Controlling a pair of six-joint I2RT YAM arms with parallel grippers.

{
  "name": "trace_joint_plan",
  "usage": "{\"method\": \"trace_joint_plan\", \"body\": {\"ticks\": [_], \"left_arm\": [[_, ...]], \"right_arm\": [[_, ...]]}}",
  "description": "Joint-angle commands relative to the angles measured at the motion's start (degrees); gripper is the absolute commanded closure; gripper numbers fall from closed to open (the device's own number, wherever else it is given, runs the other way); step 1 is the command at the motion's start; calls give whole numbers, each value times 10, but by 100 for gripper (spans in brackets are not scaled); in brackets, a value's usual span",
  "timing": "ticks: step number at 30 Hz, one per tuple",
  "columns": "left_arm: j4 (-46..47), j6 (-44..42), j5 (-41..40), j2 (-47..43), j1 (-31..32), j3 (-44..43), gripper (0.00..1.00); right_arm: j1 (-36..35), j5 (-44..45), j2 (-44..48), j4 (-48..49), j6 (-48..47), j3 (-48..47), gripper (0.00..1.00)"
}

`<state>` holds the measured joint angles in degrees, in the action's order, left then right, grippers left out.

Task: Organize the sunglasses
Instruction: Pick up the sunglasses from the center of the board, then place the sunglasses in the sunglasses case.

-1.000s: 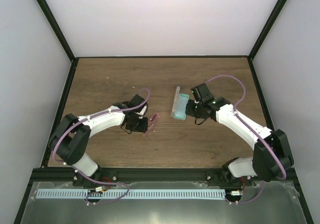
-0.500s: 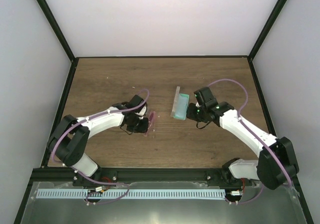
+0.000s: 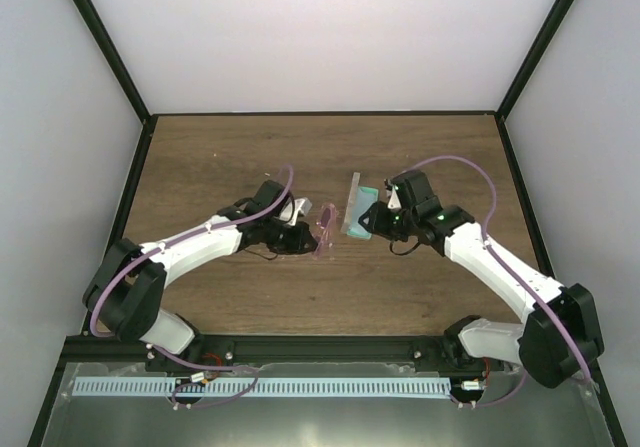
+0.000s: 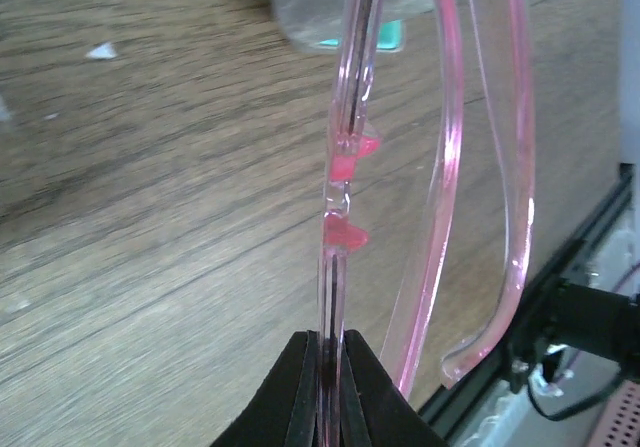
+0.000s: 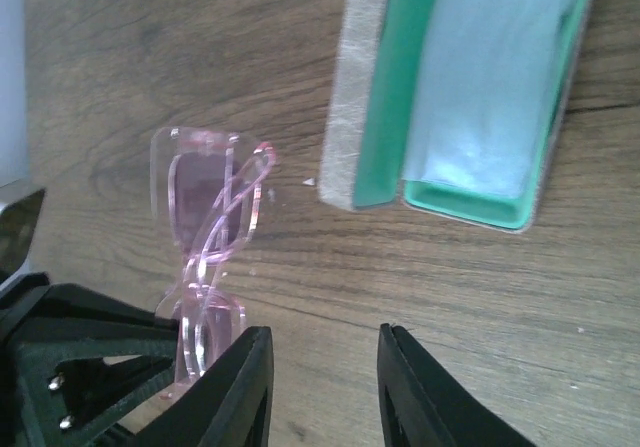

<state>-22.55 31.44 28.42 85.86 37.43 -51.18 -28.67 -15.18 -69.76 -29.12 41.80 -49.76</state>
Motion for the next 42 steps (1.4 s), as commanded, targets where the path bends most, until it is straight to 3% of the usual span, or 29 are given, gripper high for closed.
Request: {"method": "trace_joint_plan", "body": {"ticks": [1,4,7,9,12,18,22,26,29,32,34,36,39,42], "left_arm": [[80,34,79,1,6,-6,96],[131,69,115,12,12,-14,96],[133,73,119,23,23,-40,96],[143,79,126,28,29,-47,96],[165,98,142,26,34,-50,96],[166,110,144,6,36,-55,96],[225,149,183,-9,36,-30,96],[280,183,231,-14,36,-9,96],[249,167,229,-12,36,-17,96],[187,135,179,-15,35,-36,96],[184,136,143,-24,35,-35,96],[205,152,116,-31,35,-30,96],[248,179,94,-32,35,-25,96],[268,187,73,-27,35,-32,96]], "right_arm": [[3,-72,25,43,-4,-23,67],[3,-109,34,74,-9,-24,70],[3,-141,41,97,-14,-23,88],[3,-176,46,138,-11,-12,94],[2,-222,41,179,2,13,97],[3,-175,32,149,-11,38,99],[3,-200,33,170,-19,51,99],[3,-252,39,203,-42,37,99],[3,-264,51,200,-63,10,99],[3,-231,68,169,-67,-37,91],[3,-140,70,104,-69,-92,68],[3,-77,58,26,-80,-146,54],[1,-28,29,-60,-91,-214,43],[-4,27,0,-138,-74,-260,42]]}}
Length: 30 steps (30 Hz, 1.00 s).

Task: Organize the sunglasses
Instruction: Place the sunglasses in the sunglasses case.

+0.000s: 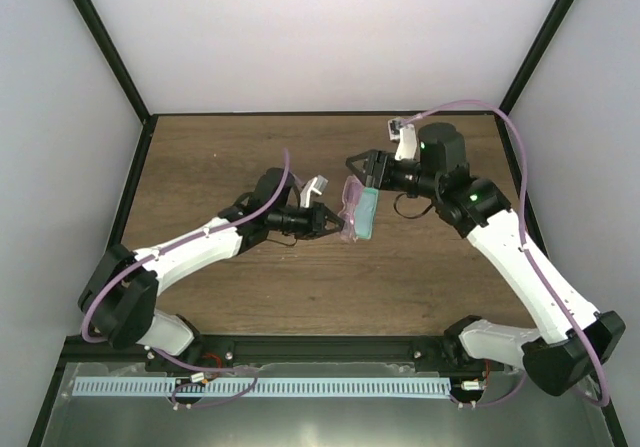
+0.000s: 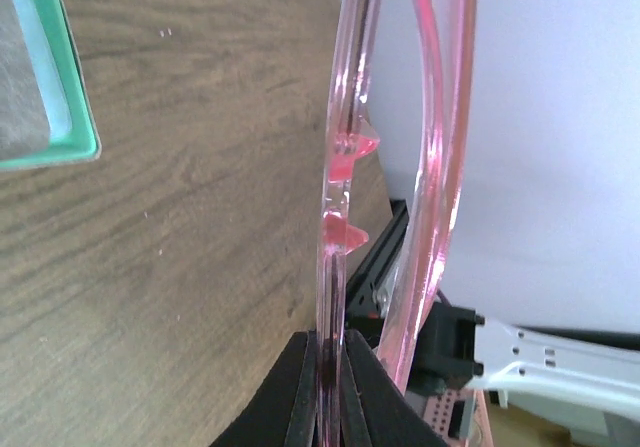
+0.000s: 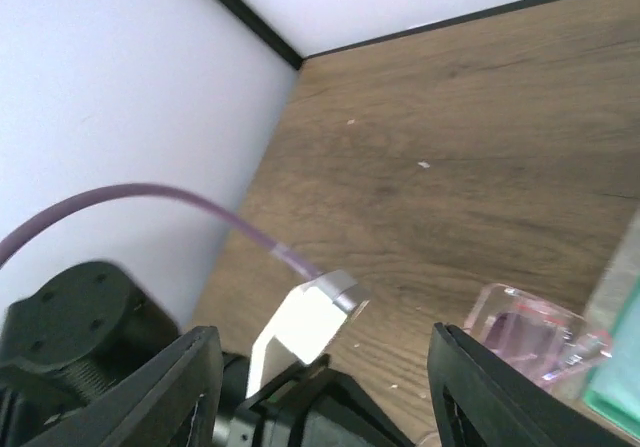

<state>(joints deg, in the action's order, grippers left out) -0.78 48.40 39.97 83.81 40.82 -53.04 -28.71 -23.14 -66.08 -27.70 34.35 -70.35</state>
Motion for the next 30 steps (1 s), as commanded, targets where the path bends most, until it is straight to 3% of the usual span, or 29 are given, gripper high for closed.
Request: {"method": "trace_joint_plan", "body": {"ticks": [1,14,20,30], "left_arm": [[51,16,-45,-2,1,-20,96],[20,-10,-48,31,3,-68,96],[18,-13,-49,36,3,-75,95],[17,-13,-48,46,3,-82,95]], "right_arm": [[-5,119,-42,-168,9,-59,42],[-48,134,-69,-171,45,-17,49],[-50,111,-88,-146,45,1,59],[-50,103,-91,-126,44,18,85]]}}
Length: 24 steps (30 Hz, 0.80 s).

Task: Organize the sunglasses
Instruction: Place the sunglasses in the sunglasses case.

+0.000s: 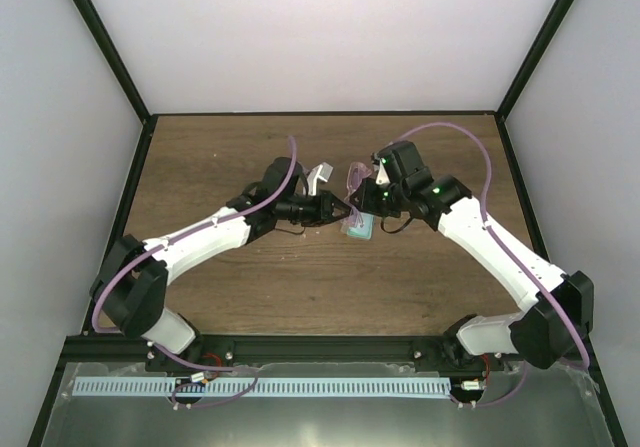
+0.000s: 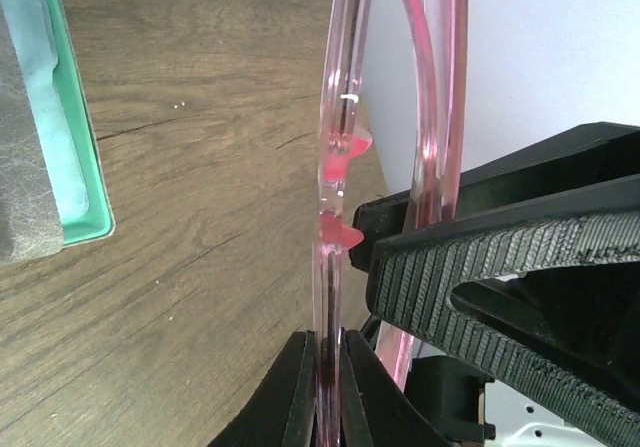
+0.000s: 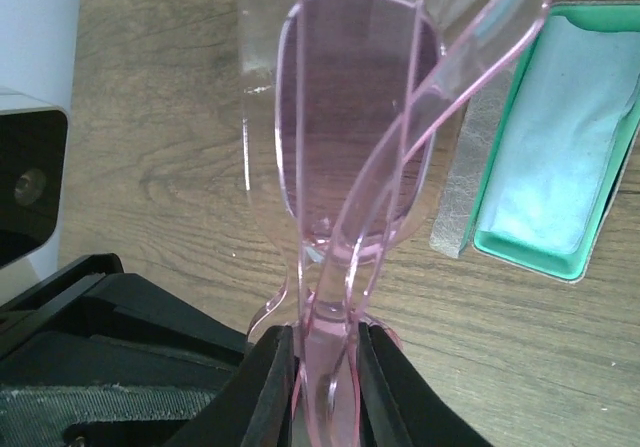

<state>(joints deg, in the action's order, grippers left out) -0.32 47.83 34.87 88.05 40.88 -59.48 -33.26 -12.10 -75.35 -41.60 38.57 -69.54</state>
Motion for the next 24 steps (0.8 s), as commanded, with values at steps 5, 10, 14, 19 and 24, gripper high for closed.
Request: {"method": "trace_joint_plan", "body": {"ticks": [5,10,14,19,24], "left_arm": [[9,-8,2,8,2,-19,84],[-9,-20,-6,14,2,-24,65],[-33,-36,-18,8,2,-27,53],[-83,-66,-54,-18,1,-10,51],[-117,-76,-132,-85,1,39,44]], "right_arm": [[-4,-7,5,16,8,14,94],[-4,8,8,12,13,10,98],[3,28,6,-1,11,-2,98],[28,40,3,3,11,1,98],[49,76,-18,4,9,5,98]]}}
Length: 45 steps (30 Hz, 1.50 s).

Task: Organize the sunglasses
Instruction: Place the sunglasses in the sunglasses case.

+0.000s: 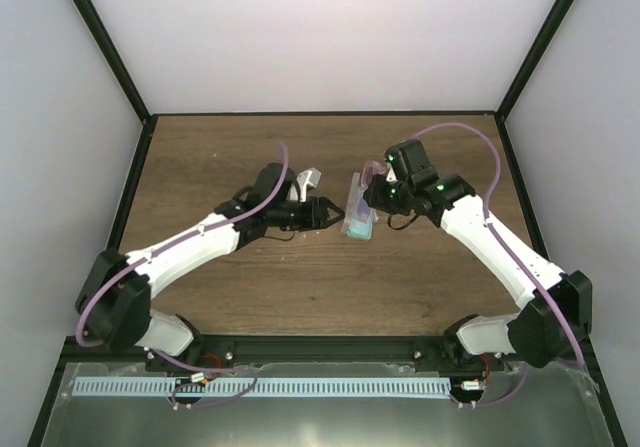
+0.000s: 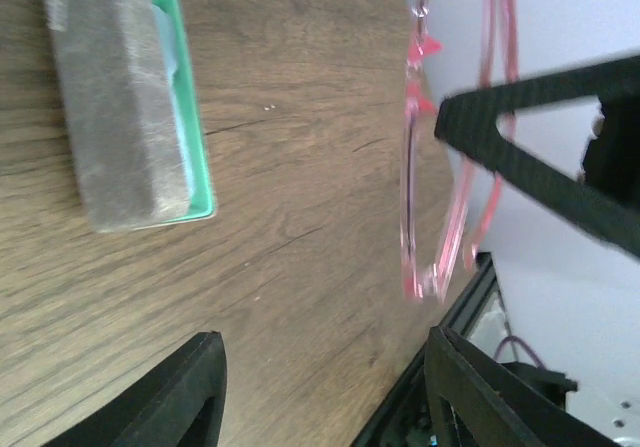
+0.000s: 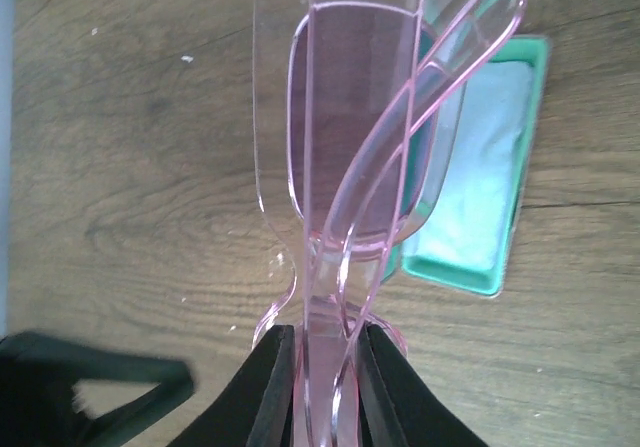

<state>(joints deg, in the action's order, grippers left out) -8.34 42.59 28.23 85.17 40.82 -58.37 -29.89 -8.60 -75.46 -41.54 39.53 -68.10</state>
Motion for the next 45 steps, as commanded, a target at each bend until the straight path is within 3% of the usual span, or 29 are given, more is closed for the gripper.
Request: {"method": "trace_joint_plan", "body": {"ticks": [1,5,13,25,36,45], "left_arm": [[-45,-30,-82,-66,1,37,41],[-69,-53,-115,-81,1,50,33],[-106,-94,-135,-67,-12,17,32],[-117,-135,-104,-48,-67,-5,32],[-124,-144,-87,-23,-95,-15,32],[-119,-146,-75,18,-97,-38,31]], "right_arm": [[17,49,-26,2,-1,-10,98],[18,76,-73,5,2,-11,98],[17,100,-170,25,-13,-39,98],[28,106,-291,63,-59,-84,98],[33,85,-345,89,-71,-73,98],[33,54,-337,91,-69,-47,98]]}}
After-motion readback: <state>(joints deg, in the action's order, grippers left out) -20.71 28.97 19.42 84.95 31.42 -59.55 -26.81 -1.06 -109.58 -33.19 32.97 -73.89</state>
